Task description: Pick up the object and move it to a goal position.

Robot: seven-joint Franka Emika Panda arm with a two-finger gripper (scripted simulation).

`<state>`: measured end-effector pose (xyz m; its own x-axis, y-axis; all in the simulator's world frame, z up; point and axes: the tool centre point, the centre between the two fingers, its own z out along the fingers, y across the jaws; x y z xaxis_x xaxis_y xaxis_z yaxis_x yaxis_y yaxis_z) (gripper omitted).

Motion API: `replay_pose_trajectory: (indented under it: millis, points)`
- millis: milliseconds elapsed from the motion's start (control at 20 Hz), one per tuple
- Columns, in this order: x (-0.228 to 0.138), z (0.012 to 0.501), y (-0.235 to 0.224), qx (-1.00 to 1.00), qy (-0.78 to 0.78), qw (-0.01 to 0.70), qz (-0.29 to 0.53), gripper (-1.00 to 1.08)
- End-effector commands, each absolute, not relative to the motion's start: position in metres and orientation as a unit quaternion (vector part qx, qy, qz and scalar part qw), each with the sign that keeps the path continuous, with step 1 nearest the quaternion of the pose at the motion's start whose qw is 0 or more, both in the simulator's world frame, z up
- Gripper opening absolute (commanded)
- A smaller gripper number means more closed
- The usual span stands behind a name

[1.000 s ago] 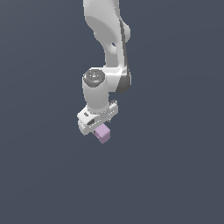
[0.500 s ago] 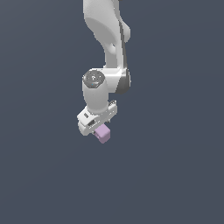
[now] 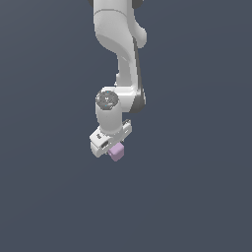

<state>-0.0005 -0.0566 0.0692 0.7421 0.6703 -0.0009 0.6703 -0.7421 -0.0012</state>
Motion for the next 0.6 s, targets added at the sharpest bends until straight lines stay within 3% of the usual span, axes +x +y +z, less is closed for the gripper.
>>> replay_pose_trajectory:
  millis: [0,100,150,550]
  points:
    - [0.0003,0.0638,-0.0568,-0.933,-0.359,0.0,0.0,1.0]
    - [0.0009,0.0631,-0.0568,-0.933,-0.359,0.0,0.0,1.0]
    - [0.0009,0.0631,-0.0568,-0.933,-0.359,0.0,0.0,-1.0]
    - [0.0009,0.0631,-0.0568,-0.933,-0.359,0.0,0.0,-1.0]
